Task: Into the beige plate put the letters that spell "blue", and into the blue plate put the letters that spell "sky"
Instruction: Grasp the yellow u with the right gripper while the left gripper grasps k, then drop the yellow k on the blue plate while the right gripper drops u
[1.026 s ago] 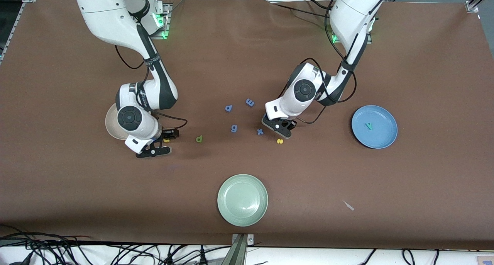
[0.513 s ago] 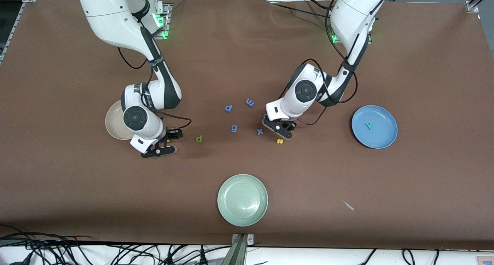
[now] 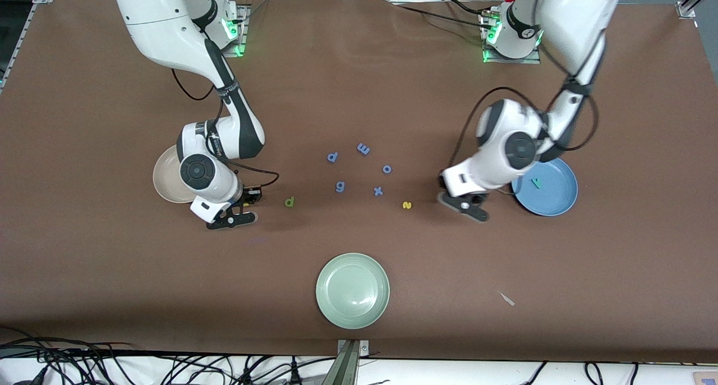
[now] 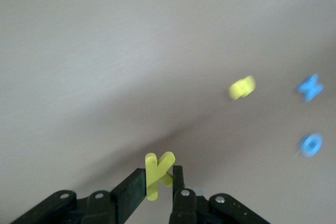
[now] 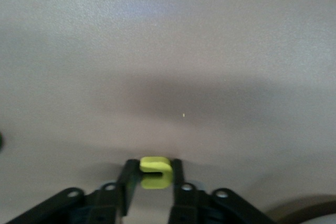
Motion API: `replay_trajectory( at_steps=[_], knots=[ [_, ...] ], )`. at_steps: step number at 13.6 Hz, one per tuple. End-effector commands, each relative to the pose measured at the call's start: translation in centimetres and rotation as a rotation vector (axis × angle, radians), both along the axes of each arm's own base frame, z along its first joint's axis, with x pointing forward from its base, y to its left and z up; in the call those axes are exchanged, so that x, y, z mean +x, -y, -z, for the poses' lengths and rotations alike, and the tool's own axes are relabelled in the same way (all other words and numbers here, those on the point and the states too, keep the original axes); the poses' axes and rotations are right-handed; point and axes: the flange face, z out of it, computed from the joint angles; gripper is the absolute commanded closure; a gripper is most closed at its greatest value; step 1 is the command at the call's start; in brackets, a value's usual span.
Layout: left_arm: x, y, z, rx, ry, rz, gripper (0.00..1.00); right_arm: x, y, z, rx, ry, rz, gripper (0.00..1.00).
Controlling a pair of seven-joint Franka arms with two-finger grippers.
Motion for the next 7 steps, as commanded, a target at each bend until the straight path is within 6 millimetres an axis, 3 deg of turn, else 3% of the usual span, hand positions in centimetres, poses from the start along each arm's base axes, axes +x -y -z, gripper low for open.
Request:
replay_trajectory(
  at_steps=[1, 3, 5, 6, 7],
  knots=[
    [-3.0, -8.5, -1.1, 0.030, -0.014, 0.086, 1.00, 0.3, 0.5, 0.5, 0.013, -0.007, 0.001, 0.76],
    [-4.4, -13.6, 0.4, 0.014, -0.070, 0.186, 1.00, 0.4, 0.5, 0.3, 0.014, -0.008, -0.001, 0.79],
    [-6.0, -17.1, 2.6, 0.022, -0.111, 0.199, 1.00, 0.9, 1.0, -0.9, 0.014, -0.023, 0.006, 0.80],
    [-6.2, -17.6, 3.0, 0.048, -0.114, 0.222, 0.91, 1.5, 1.6, -1.7, 0.012, -0.049, 0.014, 0.80],
    [-6.1, -17.8, 3.1, 0.065, -0.116, 0.237, 0.66, 1.8, 2.2, -2.3, 0.007, -0.086, 0.026, 0.80]
  ],
)
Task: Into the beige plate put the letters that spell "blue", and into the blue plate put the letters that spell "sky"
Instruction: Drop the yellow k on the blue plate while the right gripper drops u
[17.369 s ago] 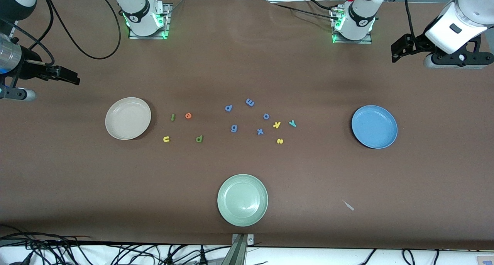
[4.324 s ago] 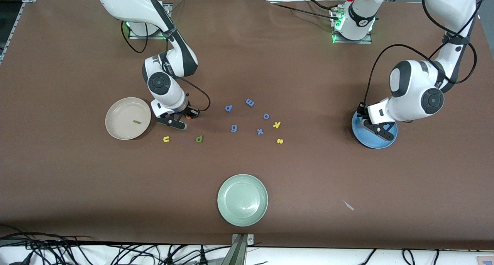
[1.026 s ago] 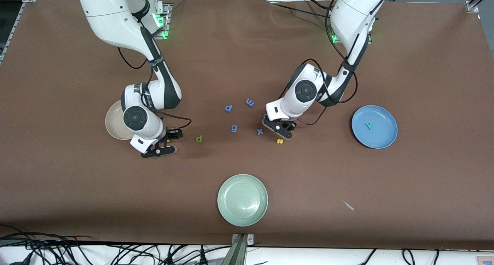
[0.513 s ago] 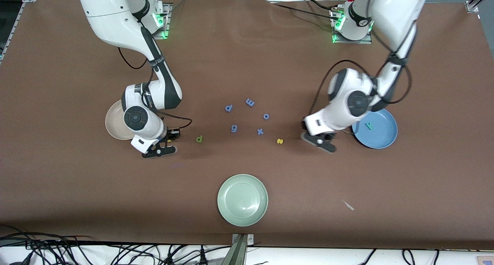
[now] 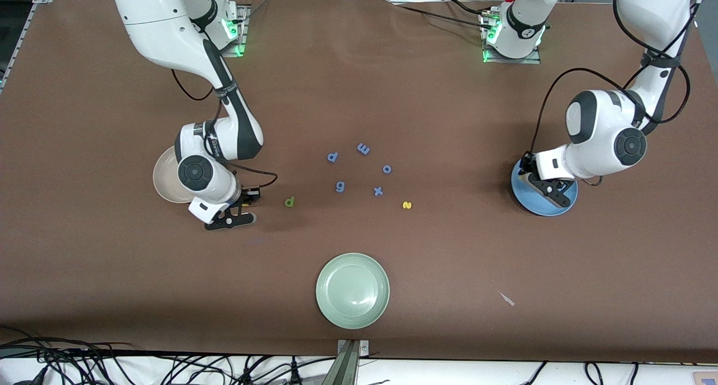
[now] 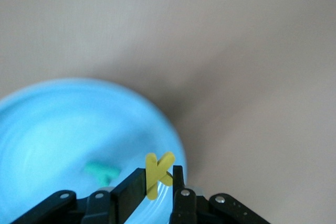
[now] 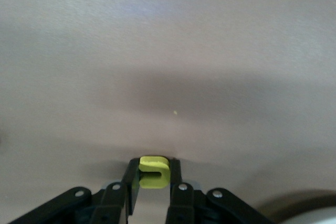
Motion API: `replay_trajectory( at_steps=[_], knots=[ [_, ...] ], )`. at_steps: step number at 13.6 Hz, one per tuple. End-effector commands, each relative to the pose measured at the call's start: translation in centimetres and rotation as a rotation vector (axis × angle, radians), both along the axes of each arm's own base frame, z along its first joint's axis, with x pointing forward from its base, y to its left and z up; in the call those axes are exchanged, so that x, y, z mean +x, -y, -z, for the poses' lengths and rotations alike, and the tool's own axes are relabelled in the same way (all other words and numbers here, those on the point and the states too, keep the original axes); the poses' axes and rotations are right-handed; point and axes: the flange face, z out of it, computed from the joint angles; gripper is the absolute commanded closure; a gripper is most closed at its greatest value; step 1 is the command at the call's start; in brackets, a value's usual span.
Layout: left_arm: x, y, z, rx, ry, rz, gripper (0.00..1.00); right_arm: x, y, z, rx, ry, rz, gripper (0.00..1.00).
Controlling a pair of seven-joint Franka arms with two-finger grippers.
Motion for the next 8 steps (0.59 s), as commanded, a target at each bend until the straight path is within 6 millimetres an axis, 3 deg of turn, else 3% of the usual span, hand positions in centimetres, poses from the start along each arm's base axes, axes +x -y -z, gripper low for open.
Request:
replay_trajectory(
  at_steps=[1, 3, 5, 8],
  knots=[
    [-0.5, 0.2, -0.3, 0.038, 0.010, 0.062, 0.41, 1.2, 1.9, -2.9, 0.015, -0.080, 0.009, 0.80],
    [-0.2, 0.6, -0.7, 0.040, 0.016, 0.023, 0.37, 0.9, 4.1, -5.0, 0.011, -0.127, 0.016, 0.80],
    [0.3, 1.7, -1.6, 0.036, 0.035, 0.022, 0.37, 0.3, 6.8, -5.7, 0.009, -0.163, -0.006, 0.79],
    [1.1, 10.2, -2.1, -0.088, 0.050, -0.069, 0.37, -1.9, 11.4, -5.7, 0.017, -0.205, -0.045, 0.79]
  ],
)
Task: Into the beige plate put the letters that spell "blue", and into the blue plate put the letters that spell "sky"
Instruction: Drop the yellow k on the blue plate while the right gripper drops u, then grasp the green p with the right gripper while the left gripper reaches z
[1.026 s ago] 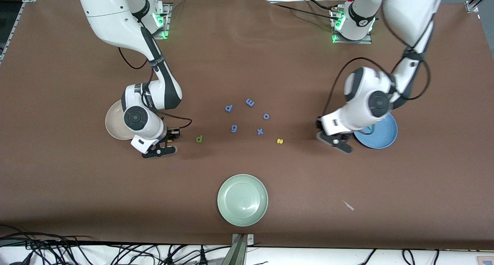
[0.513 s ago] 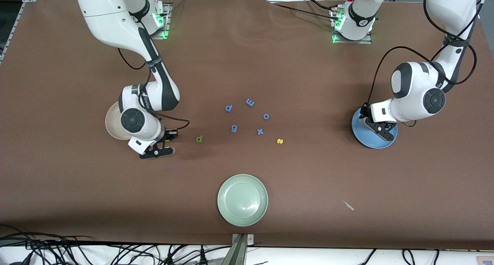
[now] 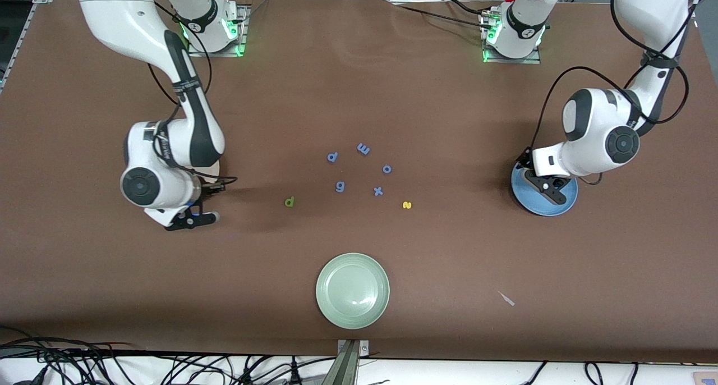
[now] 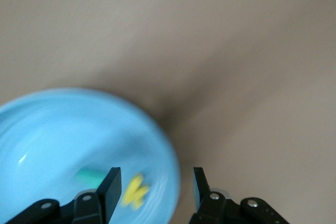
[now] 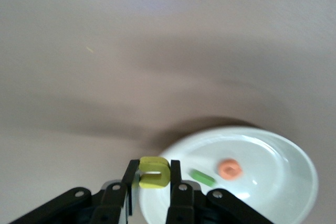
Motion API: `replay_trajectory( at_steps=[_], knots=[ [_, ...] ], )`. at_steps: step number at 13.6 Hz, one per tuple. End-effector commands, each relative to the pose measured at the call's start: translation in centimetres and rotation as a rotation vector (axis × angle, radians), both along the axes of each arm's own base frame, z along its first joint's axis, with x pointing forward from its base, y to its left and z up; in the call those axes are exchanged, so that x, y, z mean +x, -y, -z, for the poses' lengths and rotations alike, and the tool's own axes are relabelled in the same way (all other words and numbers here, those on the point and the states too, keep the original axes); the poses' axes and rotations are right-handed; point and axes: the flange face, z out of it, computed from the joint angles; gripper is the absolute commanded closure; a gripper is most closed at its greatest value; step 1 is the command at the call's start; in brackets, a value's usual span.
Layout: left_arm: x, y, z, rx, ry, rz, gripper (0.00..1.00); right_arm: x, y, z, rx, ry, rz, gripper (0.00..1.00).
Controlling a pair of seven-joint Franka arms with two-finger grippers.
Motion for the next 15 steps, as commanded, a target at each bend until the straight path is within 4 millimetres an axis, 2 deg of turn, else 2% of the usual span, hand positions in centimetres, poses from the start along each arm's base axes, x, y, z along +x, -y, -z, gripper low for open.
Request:
replay_trajectory(
  at_steps=[1, 3, 4, 5, 6, 8, 10, 12, 15],
  knots=[
    [0.2, 9.1, -0.5, -0.087, 0.027, -0.103, 0.37, -3.5, 3.9, 0.9, 0.038, -0.059, -0.045, 0.79],
    [0.3, 16.2, 0.2, -0.147, 0.035, -0.187, 0.37, -5.0, 4.8, 2.0, 0.040, -0.032, -0.040, 0.78],
    [0.7, 19.2, 0.5, -0.162, 0.038, -0.200, 0.37, -5.2, 4.8, 2.2, 0.044, -0.034, -0.052, 0.59],
    [1.2, 21.8, 0.6, -0.174, 0.040, -0.193, 0.38, -5.1, 4.8, 1.9, 0.043, -0.034, -0.040, 0.02],
    [1.5, 23.6, 1.0, -0.181, 0.038, -0.196, 0.38, -4.9, 4.4, 0.8, 0.049, -0.026, -0.031, 0.00],
    [2.4, 26.2, 1.6, -0.199, 0.048, -0.185, 0.38, -4.2, 2.1, -0.3, 0.086, -0.009, 0.004, 0.00],
    [3.1, 27.7, 1.7, -0.215, 0.078, -0.172, 0.38, -3.1, 0.3, -0.9, 0.132, 0.026, 0.026, 0.00],
    [4.0, 28.2, 2.2, -0.225, 0.113, -0.169, 0.38, -1.9, -3.6, -0.8, 0.164, 0.052, -0.006, 0.00],
    [4.7, 28.7, 3.0, -0.199, 0.152, -0.113, 0.40, -1.8, -9.3, 0.2, 0.150, 0.142, 0.067, 0.00]
  ],
)
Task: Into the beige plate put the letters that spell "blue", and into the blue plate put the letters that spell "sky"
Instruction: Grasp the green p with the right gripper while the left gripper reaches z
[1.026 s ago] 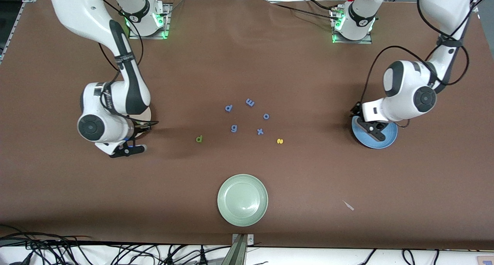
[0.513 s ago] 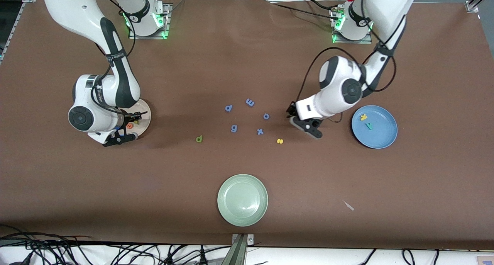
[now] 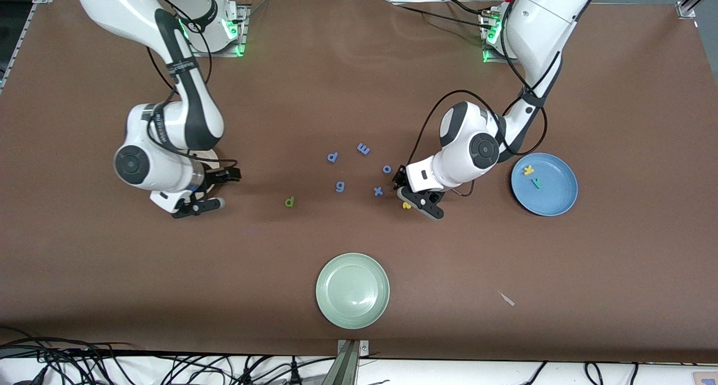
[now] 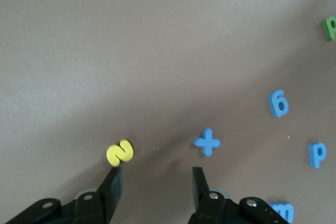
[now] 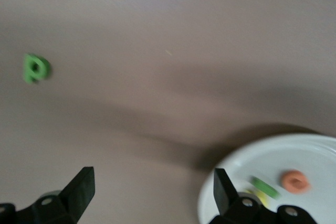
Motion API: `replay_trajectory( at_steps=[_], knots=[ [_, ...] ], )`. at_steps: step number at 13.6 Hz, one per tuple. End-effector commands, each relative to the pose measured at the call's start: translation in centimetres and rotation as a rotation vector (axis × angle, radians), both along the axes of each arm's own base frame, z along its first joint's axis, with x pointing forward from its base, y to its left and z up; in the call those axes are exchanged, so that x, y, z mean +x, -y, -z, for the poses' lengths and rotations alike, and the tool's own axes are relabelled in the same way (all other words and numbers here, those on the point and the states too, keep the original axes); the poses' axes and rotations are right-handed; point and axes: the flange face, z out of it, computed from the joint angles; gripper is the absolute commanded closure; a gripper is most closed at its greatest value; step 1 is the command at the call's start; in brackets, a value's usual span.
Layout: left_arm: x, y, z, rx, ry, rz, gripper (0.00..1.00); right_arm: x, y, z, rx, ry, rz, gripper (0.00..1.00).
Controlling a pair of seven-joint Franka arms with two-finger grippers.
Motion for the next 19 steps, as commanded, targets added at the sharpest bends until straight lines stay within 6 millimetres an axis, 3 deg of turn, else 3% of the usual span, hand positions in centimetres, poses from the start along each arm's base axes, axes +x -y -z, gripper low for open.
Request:
replay_trajectory(
  at_steps=[1, 4, 9, 12, 17, 19],
  knots=[
    [1.0, 0.8, 0.5, 0.029, 0.059, 0.051, 0.41, 0.2, -5.3, 1.9, -0.010, 0.064, 0.081, 0.00],
    [0.6, 1.2, 1.7, 0.054, 0.066, 0.102, 0.40, 0.5, -10.2, 2.6, -0.023, 0.096, 0.147, 0.00],
    [0.3, 1.6, 2.5, 0.103, 0.105, 0.165, 0.39, 1.2, -14.0, 4.8, 0.024, 0.087, 0.231, 0.00],
    [0.0, 2.0, 3.2, 0.108, 0.100, 0.174, 0.39, 1.1, -14.5, 6.6, 0.013, 0.080, 0.232, 0.00],
    [0.6, 1.1, 4.1, 0.150, 0.154, 0.207, 0.39, 1.2, -14.5, 7.4, 0.013, 0.097, 0.235, 0.01],
    [0.6, 1.0, 4.0, 0.151, 0.155, 0.205, 0.39, 1.0, -14.6, 7.7, 0.010, 0.092, 0.234, 0.17]
  ],
)
